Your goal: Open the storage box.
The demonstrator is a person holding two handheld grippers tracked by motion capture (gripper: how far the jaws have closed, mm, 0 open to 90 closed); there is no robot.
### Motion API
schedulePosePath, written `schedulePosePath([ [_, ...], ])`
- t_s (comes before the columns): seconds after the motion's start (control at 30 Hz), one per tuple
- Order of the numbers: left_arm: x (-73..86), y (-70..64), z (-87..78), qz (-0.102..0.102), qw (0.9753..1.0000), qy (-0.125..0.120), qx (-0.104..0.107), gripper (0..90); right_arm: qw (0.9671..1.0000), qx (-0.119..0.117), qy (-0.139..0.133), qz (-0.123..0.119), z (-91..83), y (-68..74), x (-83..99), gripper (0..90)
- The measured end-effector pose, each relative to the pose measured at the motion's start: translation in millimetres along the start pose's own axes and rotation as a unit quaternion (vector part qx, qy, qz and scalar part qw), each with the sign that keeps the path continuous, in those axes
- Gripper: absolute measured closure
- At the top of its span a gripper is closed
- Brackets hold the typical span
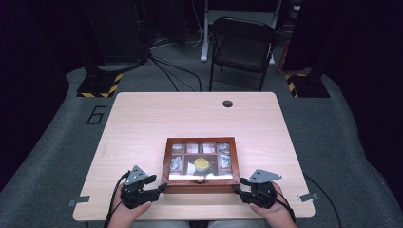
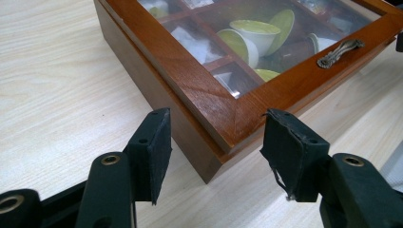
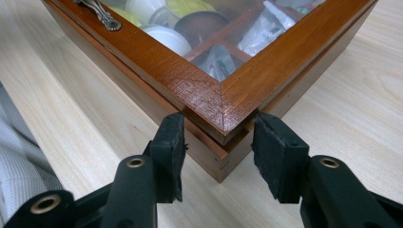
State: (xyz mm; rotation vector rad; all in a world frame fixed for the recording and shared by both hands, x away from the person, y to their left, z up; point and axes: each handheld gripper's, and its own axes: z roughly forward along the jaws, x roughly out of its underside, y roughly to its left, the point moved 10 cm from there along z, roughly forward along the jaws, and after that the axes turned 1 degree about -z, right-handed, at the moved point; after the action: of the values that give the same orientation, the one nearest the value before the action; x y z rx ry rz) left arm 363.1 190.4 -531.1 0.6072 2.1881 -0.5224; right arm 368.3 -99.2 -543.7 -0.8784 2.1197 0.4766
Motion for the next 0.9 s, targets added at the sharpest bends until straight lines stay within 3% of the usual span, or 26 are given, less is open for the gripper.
schedulePosePath([
  [0.23,3.9,-5.8,0.7,0.011,0.9998,0.010,0.010,44.7,0.9999,0.005,-0.012,0.006,-3.4,-1.0,-5.3,54.9],
  [0.47,3.7,-6.5,6.6,0.022,0.9996,0.017,0.006,47.6,0.9994,0.004,-0.031,0.013,-8.3,-1.7,-12.5,56.1],
  [0.77,-5.6,-7.1,12.9,0.027,0.9996,0.005,-0.001,47.7,0.9993,0.004,-0.036,0.012,-9.0,-2.4,-14.5,56.0],
  [0.9,-10.1,-9.4,12.6,0.040,0.9992,0.001,-0.004,45.3,0.9992,0.005,-0.037,0.017,-9.2,-3.2,-15.7,54.3],
])
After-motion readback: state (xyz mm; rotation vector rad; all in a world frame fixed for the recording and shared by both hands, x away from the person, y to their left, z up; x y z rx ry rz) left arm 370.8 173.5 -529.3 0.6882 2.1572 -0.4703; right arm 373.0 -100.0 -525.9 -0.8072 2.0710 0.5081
